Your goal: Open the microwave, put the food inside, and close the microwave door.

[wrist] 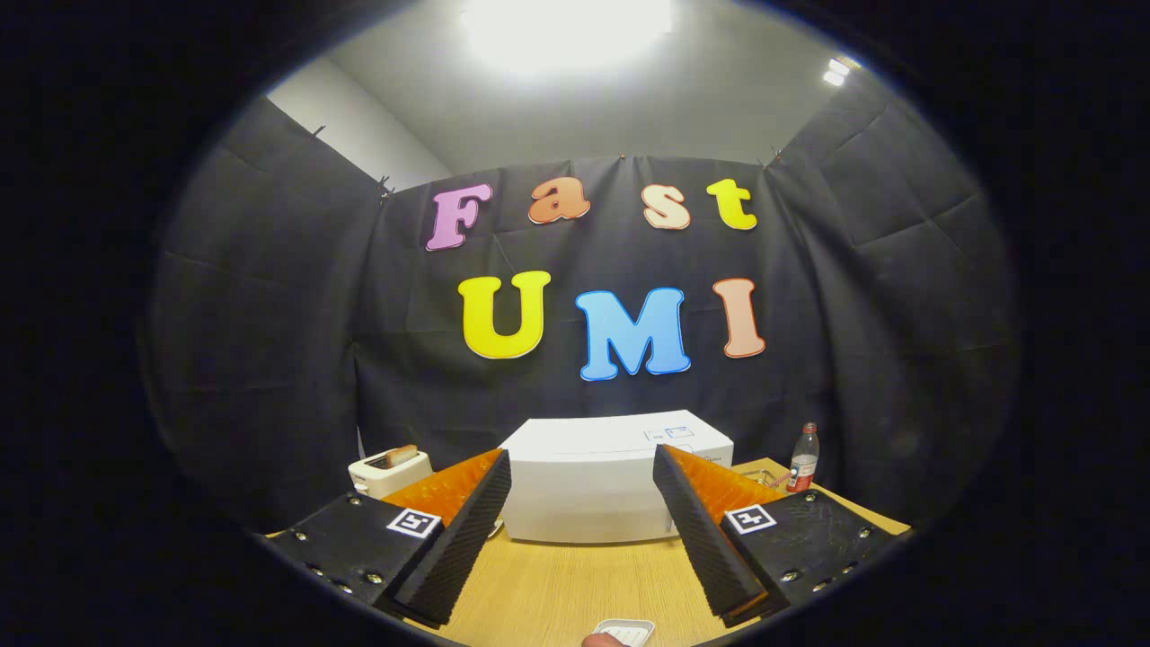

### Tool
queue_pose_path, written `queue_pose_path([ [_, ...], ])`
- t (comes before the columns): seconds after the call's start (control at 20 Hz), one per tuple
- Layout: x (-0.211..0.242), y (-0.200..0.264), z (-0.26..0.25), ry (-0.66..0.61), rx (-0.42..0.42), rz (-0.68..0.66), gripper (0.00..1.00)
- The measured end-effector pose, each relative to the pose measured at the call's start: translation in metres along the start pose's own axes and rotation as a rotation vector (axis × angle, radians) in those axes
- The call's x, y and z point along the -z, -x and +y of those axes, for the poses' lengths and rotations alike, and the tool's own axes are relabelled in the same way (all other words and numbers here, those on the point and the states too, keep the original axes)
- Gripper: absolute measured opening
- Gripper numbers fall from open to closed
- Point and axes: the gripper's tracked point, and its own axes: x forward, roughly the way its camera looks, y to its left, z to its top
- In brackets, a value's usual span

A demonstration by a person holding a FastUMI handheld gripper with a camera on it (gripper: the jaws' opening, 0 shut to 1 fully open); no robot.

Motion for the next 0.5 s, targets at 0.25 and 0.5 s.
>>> queue_pose_path([
  [0.25,-0.0037,0.0049,0.0003,-0.017,0.004,-0.010,0.99],
  [0.5,-0.0067,0.0112,-0.0013,0.009,-0.006,-0.024,0.99],
])
